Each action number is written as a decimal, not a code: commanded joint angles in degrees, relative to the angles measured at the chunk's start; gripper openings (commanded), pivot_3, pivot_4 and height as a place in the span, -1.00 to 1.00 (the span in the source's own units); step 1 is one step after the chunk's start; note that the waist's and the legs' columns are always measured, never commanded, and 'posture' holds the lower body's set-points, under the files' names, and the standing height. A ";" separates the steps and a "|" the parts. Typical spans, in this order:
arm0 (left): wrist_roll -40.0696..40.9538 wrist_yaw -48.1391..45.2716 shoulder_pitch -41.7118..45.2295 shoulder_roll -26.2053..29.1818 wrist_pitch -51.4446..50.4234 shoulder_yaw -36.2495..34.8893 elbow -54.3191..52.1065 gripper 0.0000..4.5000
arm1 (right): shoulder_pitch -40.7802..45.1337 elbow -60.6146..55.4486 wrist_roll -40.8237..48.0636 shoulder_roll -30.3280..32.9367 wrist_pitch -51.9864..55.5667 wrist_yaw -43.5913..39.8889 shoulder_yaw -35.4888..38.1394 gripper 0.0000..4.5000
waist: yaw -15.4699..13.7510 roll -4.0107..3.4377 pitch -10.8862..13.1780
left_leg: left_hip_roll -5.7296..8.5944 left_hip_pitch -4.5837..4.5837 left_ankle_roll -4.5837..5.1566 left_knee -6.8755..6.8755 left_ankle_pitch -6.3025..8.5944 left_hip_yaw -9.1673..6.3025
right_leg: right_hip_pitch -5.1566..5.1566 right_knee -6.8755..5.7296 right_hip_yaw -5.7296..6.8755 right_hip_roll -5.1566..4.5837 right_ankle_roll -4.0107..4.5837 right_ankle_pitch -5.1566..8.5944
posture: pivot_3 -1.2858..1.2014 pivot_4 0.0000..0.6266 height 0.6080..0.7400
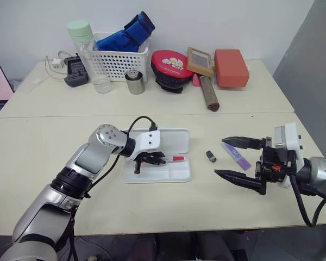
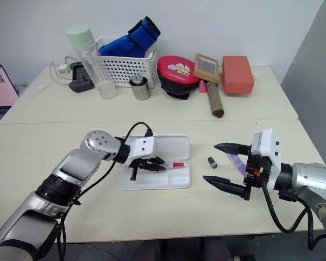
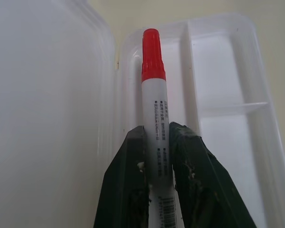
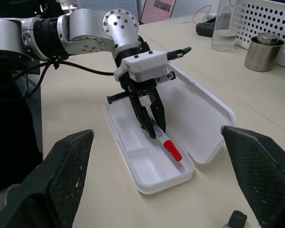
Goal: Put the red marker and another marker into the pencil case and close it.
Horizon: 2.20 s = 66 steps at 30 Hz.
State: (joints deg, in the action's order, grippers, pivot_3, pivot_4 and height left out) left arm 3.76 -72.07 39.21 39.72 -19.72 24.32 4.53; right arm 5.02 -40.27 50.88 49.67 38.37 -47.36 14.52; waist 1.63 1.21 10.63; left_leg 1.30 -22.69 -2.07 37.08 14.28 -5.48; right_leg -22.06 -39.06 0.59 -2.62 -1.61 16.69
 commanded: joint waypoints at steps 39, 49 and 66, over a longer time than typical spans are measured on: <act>15.56 14.78 -5.68 -13.64 -14.98 -11.61 -23.48 0.99 | 9.19 21.61 -18.62 -4.48 18.70 22.66 -12.70 1.00 | -0.14 -0.03 -0.02 | 0.01 0.00 -0.01 0.01 -0.01 0.02 | -0.01 -0.01 -0.07 -0.03 0.00 -0.01 | 0.03 -0.52 1.00; 16.69 16.40 -6.39 -14.20 -13.58 -12.07 -23.88 1.00 | 9.29 24.31 -23.20 -4.07 19.68 21.00 -14.22 0.35 | -0.07 -0.06 -0.04 | 0.01 0.05 -0.01 0.01 -0.01 0.09 | 0.01 -0.02 -0.07 -0.02 0.00 -0.01 | 0.03 -0.52 1.00; 20.69 13.28 -12.41 -1.64 -14.01 -19.72 -29.66 1.00 | 9.46 18.02 -23.61 2.55 11.97 8.19 -9.23 -0.52 | 0.15 -0.12 -0.02 | -0.01 0.08 -0.01 -0.04 -0.01 0.09 | -0.03 -0.01 -0.16 -0.01 0.00 -0.01 | 0.03 -0.52 1.00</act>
State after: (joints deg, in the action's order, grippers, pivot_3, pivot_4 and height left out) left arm 22.20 -57.88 27.55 36.26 -33.39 8.37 -21.51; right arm 14.04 -18.30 26.02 50.07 52.76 -35.81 1.61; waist 1.78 1.09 10.61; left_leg 1.29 -22.61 -2.07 37.04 14.28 -5.42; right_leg -22.09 -39.07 0.45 -2.63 -1.61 16.68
